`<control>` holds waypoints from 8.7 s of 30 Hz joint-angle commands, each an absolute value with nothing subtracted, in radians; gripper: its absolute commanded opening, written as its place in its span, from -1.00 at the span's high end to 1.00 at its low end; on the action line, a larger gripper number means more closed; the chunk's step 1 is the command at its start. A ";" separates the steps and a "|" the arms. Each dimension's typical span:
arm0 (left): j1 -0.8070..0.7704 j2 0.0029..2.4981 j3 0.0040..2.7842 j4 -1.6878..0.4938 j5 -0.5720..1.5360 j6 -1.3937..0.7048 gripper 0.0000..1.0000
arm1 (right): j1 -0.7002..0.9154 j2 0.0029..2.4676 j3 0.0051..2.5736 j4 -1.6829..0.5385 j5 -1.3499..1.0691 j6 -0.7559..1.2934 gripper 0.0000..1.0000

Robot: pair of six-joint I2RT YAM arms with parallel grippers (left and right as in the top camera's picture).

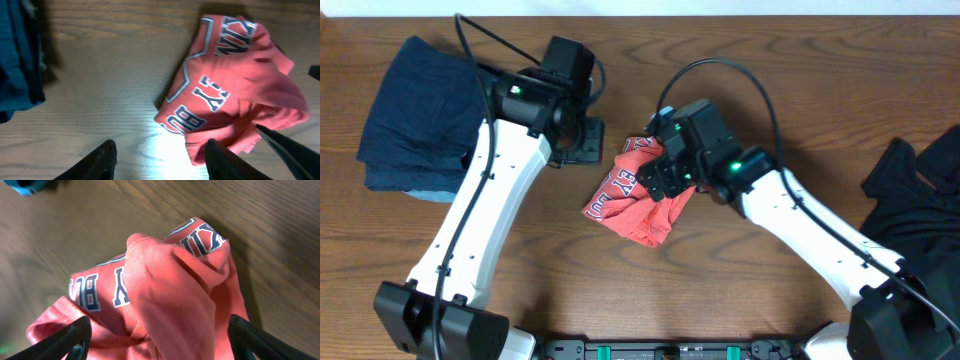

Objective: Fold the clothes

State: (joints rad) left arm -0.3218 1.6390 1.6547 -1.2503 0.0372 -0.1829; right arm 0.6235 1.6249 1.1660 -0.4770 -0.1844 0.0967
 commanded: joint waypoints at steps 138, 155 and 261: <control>-0.314 1.647 1.051 -0.525 0.595 -0.218 0.88 | 0.369 1.373 1.105 -0.698 -0.226 0.278 0.70; -0.356 1.942 1.052 -0.428 0.530 -0.230 0.86 | 0.464 1.934 1.091 -0.620 -0.374 0.546 0.97; -0.398 1.872 0.583 0.122 0.639 -1.079 0.22 | 0.471 1.957 1.088 -0.514 -0.356 0.553 0.93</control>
